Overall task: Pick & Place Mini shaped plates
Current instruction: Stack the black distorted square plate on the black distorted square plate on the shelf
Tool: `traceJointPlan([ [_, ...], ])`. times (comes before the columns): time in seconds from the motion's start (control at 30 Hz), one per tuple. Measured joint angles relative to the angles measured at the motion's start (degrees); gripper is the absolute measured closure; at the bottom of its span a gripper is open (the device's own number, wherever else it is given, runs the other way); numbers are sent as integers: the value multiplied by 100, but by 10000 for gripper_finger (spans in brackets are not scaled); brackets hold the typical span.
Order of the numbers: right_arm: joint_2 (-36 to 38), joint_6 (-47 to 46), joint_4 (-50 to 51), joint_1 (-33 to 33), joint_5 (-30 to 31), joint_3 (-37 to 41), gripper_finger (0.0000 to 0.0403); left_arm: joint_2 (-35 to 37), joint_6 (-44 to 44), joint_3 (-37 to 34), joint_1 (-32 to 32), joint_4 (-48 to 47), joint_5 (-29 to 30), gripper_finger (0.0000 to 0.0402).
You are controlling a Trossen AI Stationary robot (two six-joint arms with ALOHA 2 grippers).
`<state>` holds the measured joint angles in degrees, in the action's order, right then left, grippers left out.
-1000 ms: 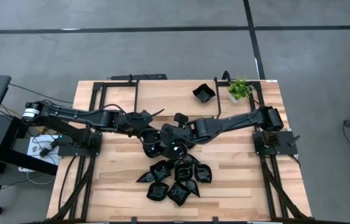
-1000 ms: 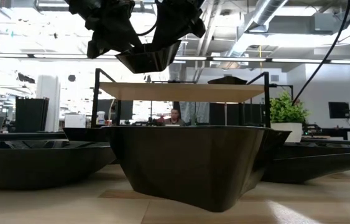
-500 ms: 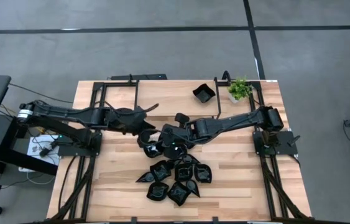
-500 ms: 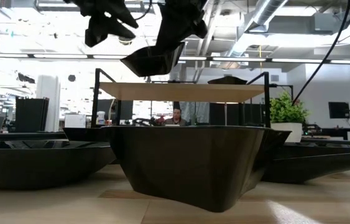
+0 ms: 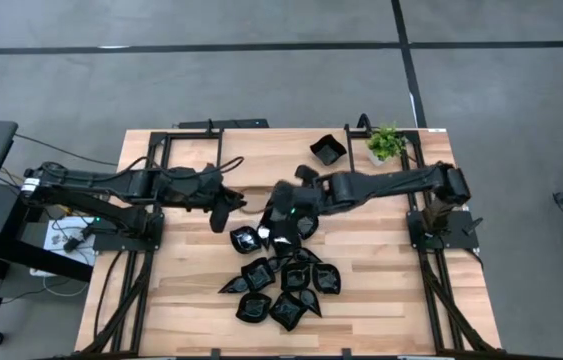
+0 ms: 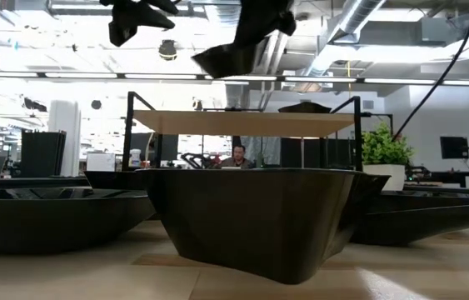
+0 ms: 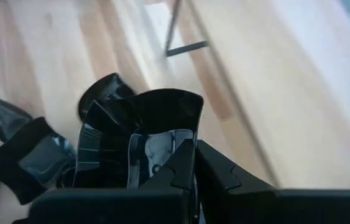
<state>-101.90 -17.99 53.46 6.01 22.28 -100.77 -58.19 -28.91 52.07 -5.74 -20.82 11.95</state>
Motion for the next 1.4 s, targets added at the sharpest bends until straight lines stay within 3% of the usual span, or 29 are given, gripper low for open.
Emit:
traceJointPlan([
  [0.2, 625, 205, 381, -501, -309, 0, 396, 0, 18, -10, -163, -17, 137, 289],
  [0.5, 1483, 643, 503, -1787, -778, 0, 396, 0, -4, -12, -595, -7, 1002, 289],
  [0.7, 1744, 790, 427, -2809, -1599, 52, 396, 0, -131, -12, -684, 52, 1444, 289],
  [1.13, 2048, 1240, -282, -4751, -3513, 1427, 396, -4, -201, -12, -684, 182, 1676, 289],
  [1.4, 2133, 1147, -622, -5145, -4230, 2144, 396, -4, -201, -12, -684, 229, 1678, 289],
])
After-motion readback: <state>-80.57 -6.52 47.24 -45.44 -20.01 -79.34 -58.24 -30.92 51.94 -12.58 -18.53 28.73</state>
